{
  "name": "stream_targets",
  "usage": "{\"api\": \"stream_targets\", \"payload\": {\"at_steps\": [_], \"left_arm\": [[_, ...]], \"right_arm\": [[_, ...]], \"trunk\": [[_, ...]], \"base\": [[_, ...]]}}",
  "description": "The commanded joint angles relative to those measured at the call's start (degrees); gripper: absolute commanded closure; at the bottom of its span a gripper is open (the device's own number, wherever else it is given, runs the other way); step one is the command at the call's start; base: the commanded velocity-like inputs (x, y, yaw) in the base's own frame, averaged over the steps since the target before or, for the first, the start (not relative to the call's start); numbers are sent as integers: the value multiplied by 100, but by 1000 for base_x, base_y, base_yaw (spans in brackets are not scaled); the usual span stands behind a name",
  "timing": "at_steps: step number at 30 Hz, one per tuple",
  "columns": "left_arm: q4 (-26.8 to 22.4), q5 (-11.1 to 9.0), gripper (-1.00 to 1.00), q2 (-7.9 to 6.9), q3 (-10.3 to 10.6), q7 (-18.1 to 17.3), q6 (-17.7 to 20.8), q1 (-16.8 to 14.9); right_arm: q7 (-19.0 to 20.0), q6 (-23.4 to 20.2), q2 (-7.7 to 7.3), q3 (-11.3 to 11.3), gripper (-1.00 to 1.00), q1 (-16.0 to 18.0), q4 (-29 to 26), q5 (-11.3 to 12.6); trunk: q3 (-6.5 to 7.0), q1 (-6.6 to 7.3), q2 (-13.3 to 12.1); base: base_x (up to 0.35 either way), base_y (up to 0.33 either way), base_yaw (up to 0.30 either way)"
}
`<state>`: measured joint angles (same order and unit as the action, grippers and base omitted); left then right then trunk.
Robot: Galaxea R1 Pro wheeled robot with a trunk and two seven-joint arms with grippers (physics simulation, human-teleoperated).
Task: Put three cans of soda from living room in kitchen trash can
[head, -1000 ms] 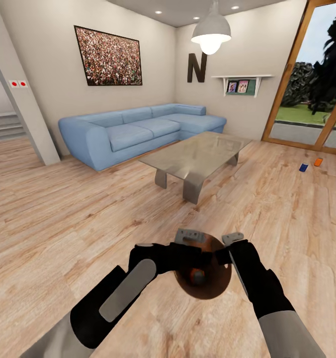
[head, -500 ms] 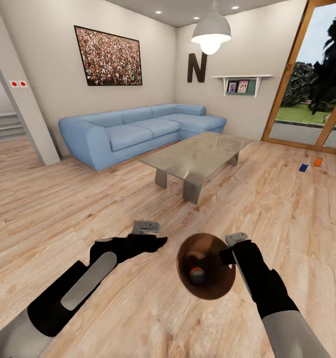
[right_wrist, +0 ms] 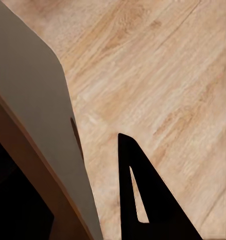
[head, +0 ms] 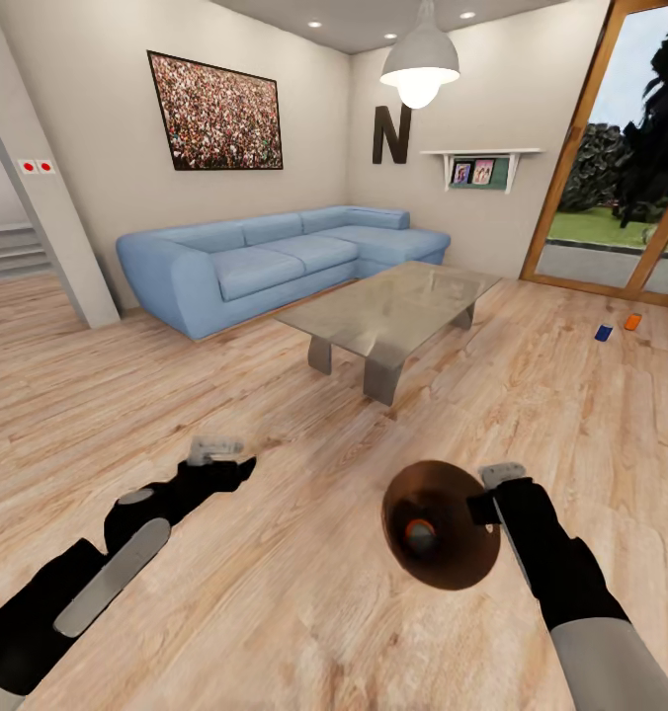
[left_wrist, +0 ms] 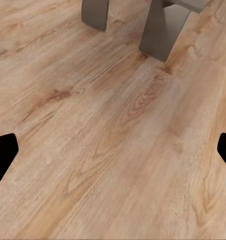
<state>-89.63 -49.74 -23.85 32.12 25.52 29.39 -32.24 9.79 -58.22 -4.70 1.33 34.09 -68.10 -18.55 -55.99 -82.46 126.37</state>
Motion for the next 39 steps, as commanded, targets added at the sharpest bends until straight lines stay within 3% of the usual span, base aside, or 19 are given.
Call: {"api": "stream_targets", "payload": {"at_steps": [1, 4, 11, 16, 17, 21, 22, 26, 30, 34, 35, 37, 38, 39], "left_arm": [[19, 89, -100, -7, 13, -17, -103, 64], [282, 474, -100, -6, 5, -408, -401, 228], [1272, 728, -100, 12, 24, -1032, -1148, 322], [1891, 975, -100, 15, 55, -1279, -1830, 336], [2091, 1097, -100, 17, 62, -1363, -2040, 341], [2557, 1300, -100, 22, 81, -1551, -2507, 355], [2829, 1354, -100, 25, 98, -1648, -2766, 360], [3449, 1423, -100, 33, 157, -1845, -3286, 365], [3695, 1460, -100, 36, 258, -1939, -3494, 377], [3816, 1488, -100, 37, 465, -1988, -3675, 450], [3842, 1501, -100, 37, 522, -1998, -3738, 474], [3878, 1511, -100, 39, 565, -2005, -3790, 493], [3972, 1524, -100, 53, 628, -2010, -3851, 509], [4009, 1527, -100, 62, 652, -2012, -3870, 512]], "right_arm": [[72, -21, -31, 43, 100, 2, -5, 181], [99, 14, -208, 211, 100, -7, -3, 188], [458, 255, -578, 471, 100, -30, -13, 182], [892, 844, -725, 1089, 100, -138, -19, 172], [1009, 1073, -744, 1294, 100, -266, -19, 169], [1133, 1787, -745, 1594, 100, -659, -19, 175], [1152, 2288, -729, 1683, 100, -890, -19, 179], [1134, 3422, -674, 1820, 100, -1376, 19, 192], [1172, 3958, -605, 2032, 100, -1585, 161, 292], [1207, 4783, -593, 2392, 100, -1689, 632, 540], [1214, 5210, -606, 2480, 100, -1707, 942, 602], [1219, 5608, -617, 2536, 100, -1718, 1256, 643], [1223, 6117, -627, 2588, 100, -1728, 1594, 680], [1223, 6255, -627, 2606, 100, -1730, 1670, 688]], "trunk": [[-5, 1, 3], [-5, 1, 3], [-5, 1, 3], [-5, 1, 3], [-5, 1, 3], [-5, 1, 3], [-5, 1, 3], [-5, 1, 3], [-5, 1, 3], [-5, 1, 3], [-5, 1, 3], [-5, 1, 3], [-5, 1, 3], [-5, 1, 3]], "base": [[0, 0, 0], [0, 0, 0], [0, 0, 0], [0, 0, 0], [0, 0, 0], [0, 0, 0], [0, 0, 0], [0, 0, 0], [0, 0, 0], [0, 0, 0], [0, 0, 0], [0, 0, 0], [0, 0, 0], [0, 0, 0]]}}
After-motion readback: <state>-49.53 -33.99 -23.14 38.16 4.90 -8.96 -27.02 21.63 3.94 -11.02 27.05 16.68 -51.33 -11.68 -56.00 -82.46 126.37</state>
